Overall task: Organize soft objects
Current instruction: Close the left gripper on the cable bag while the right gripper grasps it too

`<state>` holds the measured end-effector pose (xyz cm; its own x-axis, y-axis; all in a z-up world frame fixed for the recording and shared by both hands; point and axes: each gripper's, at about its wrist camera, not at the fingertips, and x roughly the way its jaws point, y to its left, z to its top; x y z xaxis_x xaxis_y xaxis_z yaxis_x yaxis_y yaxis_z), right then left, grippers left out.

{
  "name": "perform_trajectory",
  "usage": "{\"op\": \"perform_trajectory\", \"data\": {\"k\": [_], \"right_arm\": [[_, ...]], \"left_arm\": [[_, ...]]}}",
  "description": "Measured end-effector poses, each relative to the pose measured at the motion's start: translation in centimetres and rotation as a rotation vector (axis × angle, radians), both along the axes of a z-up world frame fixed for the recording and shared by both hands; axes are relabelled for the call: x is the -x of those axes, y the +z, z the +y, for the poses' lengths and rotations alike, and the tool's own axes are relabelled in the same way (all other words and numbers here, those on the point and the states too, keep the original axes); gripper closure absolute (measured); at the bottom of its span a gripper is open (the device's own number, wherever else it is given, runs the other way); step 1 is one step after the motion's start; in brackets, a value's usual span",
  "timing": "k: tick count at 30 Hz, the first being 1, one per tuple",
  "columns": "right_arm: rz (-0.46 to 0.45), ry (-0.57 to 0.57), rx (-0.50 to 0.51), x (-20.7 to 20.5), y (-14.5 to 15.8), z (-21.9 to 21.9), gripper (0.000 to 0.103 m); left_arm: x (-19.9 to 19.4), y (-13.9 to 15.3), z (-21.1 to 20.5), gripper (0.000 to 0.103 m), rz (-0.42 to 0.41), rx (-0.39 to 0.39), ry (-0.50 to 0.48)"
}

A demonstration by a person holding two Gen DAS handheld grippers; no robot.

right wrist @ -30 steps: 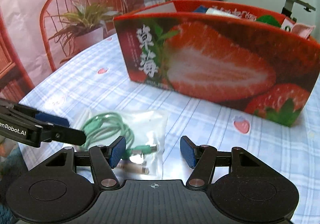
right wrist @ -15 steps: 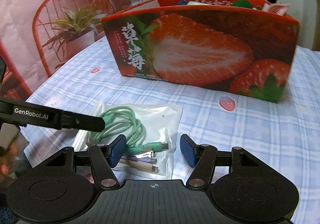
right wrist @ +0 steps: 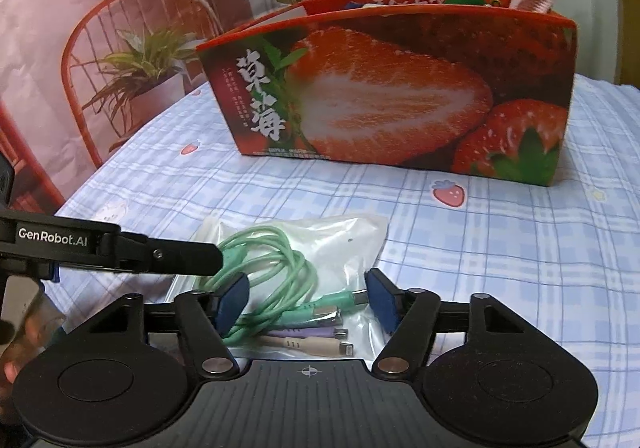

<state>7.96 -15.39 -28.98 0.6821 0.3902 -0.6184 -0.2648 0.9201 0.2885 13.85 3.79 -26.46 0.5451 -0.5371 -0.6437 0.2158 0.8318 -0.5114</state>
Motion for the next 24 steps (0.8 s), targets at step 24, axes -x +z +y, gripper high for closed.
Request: {"op": "perform_trajectory", "data": {"k": [24], "right_arm": [[0.005, -0.019, -0.052, 0.5, -0.2, -1.0, 0.066]], "left_arm": [[0.8, 0.6, 2.0, 0.073, 0.086, -0.047, -0.017]]}}
